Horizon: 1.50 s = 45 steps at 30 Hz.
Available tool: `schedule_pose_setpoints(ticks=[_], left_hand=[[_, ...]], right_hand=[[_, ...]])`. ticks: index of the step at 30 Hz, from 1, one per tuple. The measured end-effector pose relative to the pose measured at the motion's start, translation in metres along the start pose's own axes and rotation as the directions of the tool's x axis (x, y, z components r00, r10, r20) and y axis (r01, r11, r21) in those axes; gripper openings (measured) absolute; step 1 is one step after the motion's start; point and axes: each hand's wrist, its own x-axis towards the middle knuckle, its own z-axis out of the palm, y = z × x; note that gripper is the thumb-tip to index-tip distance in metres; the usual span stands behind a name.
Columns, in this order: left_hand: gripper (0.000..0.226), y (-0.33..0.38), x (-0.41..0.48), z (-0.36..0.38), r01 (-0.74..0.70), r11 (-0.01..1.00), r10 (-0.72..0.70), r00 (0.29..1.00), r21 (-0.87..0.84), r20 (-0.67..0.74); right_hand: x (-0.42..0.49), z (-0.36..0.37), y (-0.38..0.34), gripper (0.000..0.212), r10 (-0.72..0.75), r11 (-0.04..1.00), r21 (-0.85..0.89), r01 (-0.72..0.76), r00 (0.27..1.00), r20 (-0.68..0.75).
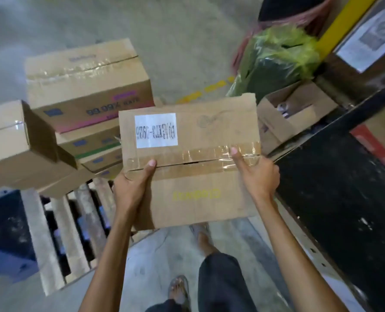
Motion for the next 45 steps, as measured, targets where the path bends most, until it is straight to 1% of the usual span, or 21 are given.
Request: schedule_pose_setpoints(ticks=[2, 5, 6, 9, 10, 12, 13, 14, 16, 18, 19, 20, 22, 25, 27, 30, 33, 35, 37, 40, 45], left_hand=[[0.051, 0.051, -0.031, 0.015, -0.077, 0.997, 0.075, 0.993, 0.017, 0.091], [0.068, 0.113, -0.069, 0.051, -0.166, 0.985, 0.153, 0.963, 0.039, 0.223], [0.068, 0.133, -0.089, 0.071, -0.205, 0.978, 0.188, 0.940, 0.032, 0.286], [0.047, 0.168, -0.145, 0.122, -0.277, 0.960, 0.238, 0.867, 0.026, 0.439], [0.050, 0.172, -0.161, 0.141, -0.307, 0.952, 0.262, 0.837, 0.016, 0.480], [0.072, 0.181, -0.203, 0.184, -0.347, 0.937, 0.267, 0.786, 0.041, 0.557], [0.079, 0.180, -0.219, 0.205, -0.362, 0.929, 0.252, 0.768, 0.073, 0.588], [0.080, 0.179, -0.242, 0.224, -0.381, 0.921, 0.249, 0.742, 0.086, 0.622], [0.078, 0.177, -0.288, 0.258, -0.430, 0.899, 0.248, 0.666, 0.089, 0.704], [0.088, 0.173, -0.348, 0.296, -0.512, 0.849, 0.233, 0.582, 0.129, 0.779], [0.091, 0.171, -0.372, 0.314, -0.542, 0.829, 0.229, 0.549, 0.134, 0.804], [0.089, 0.169, -0.389, 0.325, -0.556, 0.819, 0.213, 0.527, 0.144, 0.823], [0.083, 0.165, -0.443, 0.361, -0.590, 0.792, 0.165, 0.451, 0.154, 0.877], [0.087, 0.165, -0.505, 0.413, -0.645, 0.751, 0.156, 0.381, 0.141, 0.911], [0.080, 0.169, -0.543, 0.456, -0.636, 0.764, 0.158, 0.348, 0.108, 0.924], [0.064, 0.190, -0.579, 0.512, -0.613, 0.786, 0.161, 0.320, 0.074, 0.934], [0.071, 0.221, -0.597, 0.580, -0.576, 0.815, 0.149, 0.309, 0.060, 0.939], [0.072, 0.243, -0.600, 0.638, -0.551, 0.834, 0.170, 0.303, 0.027, 0.938], [0.072, 0.269, -0.612, 0.668, -0.509, 0.860, 0.156, 0.321, 0.031, 0.934], [0.047, 0.306, -0.635, 0.708, -0.485, 0.874, 0.173, 0.306, -0.003, 0.936], [0.041, 0.347, -0.649, 0.778, -0.477, 0.879, 0.154, 0.301, 0.008, 0.941]], right_hand=[[-0.011, -0.071, 0.007, 0.070, 0.043, 0.999, 0.026, -0.040, 0.993, -0.108], [-0.023, -0.152, 0.024, 0.079, 0.164, 0.986, 0.061, -0.154, 0.955, -0.246], [-0.028, -0.184, 0.036, 0.079, 0.212, 0.977, 0.086, -0.194, 0.928, -0.305], [-0.051, -0.261, 0.069, 0.078, 0.321, 0.947, 0.145, -0.287, 0.852, -0.413], [-0.061, -0.282, 0.083, 0.076, 0.350, 0.937, 0.153, -0.315, 0.829, -0.437], [-0.086, -0.328, 0.118, 0.074, 0.414, 0.909, 0.183, -0.374, 0.764, -0.495], [-0.098, -0.348, 0.133, 0.077, 0.440, 0.894, 0.174, -0.412, 0.738, -0.512], [-0.109, -0.367, 0.151, 0.082, 0.470, 0.873, 0.157, -0.462, 0.711, -0.523], [-0.133, -0.405, 0.188, 0.095, 0.535, 0.814, 0.115, -0.570, 0.657, -0.531], [-0.161, -0.447, 0.234, 0.103, 0.597, 0.753, 0.147, -0.641, 0.574, -0.560], [-0.173, -0.466, 0.253, 0.103, 0.624, 0.726, 0.160, -0.668, 0.544, -0.560], [-0.181, -0.478, 0.267, 0.103, 0.636, 0.709, 0.147, -0.690, 0.536, -0.555], [-0.198, -0.515, 0.308, 0.105, 0.661, 0.678, 0.171, -0.715, 0.492, -0.567], [-0.203, -0.567, 0.365, 0.108, 0.697, 0.634, 0.206, -0.745, 0.436, -0.569], [-0.193, -0.604, 0.407, 0.101, 0.713, 0.622, 0.229, -0.749, 0.420, -0.562], [-0.166, -0.652, 0.454, 0.093, 0.685, 0.652, 0.205, -0.730, 0.451, -0.571], [-0.126, -0.705, 0.493, 0.089, 0.658, 0.690, 0.181, -0.701, 0.502, -0.561], [-0.090, -0.746, 0.519, 0.086, 0.638, 0.721, 0.164, -0.673, 0.554, -0.535], [-0.057, -0.777, 0.534, 0.088, 0.611, 0.747, 0.139, -0.650, 0.591, -0.526], [-0.005, -0.817, 0.552, 0.091, 0.593, 0.768, 0.136, -0.626, 0.614, -0.522], [0.076, -0.863, 0.588, 0.099, 0.631, 0.762, 0.217, -0.610, 0.625, -0.459]])
